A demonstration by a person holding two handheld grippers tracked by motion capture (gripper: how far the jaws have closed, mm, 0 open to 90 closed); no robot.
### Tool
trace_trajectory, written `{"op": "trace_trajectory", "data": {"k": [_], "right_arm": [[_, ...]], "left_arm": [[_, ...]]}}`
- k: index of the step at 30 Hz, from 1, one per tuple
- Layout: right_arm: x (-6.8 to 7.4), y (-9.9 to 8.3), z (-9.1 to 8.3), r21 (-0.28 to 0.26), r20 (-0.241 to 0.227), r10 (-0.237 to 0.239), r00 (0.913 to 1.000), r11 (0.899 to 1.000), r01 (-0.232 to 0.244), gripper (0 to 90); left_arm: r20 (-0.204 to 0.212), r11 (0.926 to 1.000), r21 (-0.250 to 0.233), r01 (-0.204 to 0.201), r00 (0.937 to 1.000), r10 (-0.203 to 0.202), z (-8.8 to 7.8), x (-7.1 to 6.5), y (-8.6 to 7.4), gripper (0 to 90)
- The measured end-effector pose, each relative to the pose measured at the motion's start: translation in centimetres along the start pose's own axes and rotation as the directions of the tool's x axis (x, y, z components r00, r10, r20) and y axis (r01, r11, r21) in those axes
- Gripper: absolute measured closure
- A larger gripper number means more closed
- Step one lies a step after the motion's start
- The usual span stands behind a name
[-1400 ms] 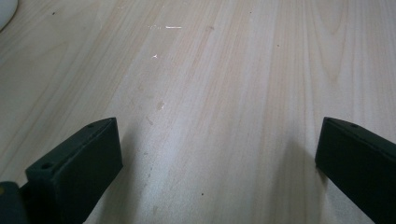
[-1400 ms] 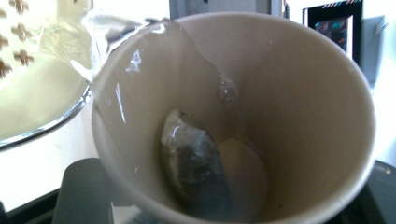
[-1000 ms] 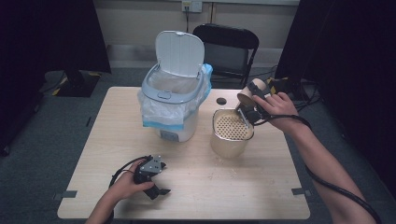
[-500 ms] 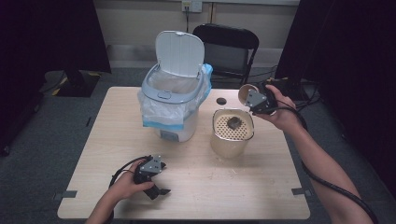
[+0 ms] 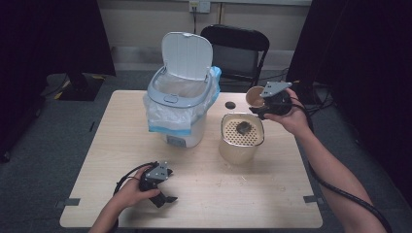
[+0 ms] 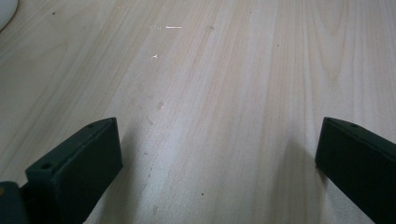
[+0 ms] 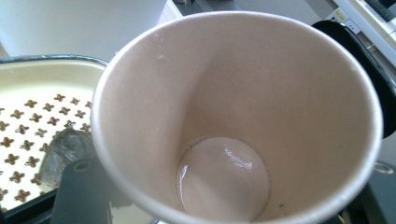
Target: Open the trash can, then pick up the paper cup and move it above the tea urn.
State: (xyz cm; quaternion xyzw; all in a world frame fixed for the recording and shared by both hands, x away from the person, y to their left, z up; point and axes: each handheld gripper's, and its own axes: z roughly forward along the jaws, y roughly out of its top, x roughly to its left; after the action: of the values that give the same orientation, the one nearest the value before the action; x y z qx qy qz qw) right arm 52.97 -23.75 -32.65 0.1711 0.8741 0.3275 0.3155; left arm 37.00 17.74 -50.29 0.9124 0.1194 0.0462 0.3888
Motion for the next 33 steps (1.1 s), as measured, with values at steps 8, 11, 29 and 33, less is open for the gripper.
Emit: {"op": "trace_trajectory", "data": {"k": [8,11,29,33], "right_arm": [[0.1,0.1,0.2,-0.014,-0.041,0.05,0.9979,0.999,-0.051,28.7],[-0.4,0.0,0.1,-0.055,-0.08,0.118,0.9898,0.991,-0.122,28.7],[-0.9,0.7,-0.3,-0.049,-0.151,0.194,0.9694,0.978,-0.203,28.6],[-0.9,1.2,-0.3,-0.04,-0.169,0.214,0.962,0.974,-0.224,28.6]], "left_arm": [[0.0,1.0,0.0,0.0,1.0,0.0,0.0,0.0,0.0,0.0],[0.001,1.0,-0.001,-0.001,1.0,0.001,0.0,0.0,0.0,0.0],[-0.002,1.0,0.0,-0.003,1.0,0.003,0.0,0.0,0.0,0.0],[-0.002,1.0,-0.001,-0.003,1.0,0.003,0.0,0.0,0.0,0.0]]}}
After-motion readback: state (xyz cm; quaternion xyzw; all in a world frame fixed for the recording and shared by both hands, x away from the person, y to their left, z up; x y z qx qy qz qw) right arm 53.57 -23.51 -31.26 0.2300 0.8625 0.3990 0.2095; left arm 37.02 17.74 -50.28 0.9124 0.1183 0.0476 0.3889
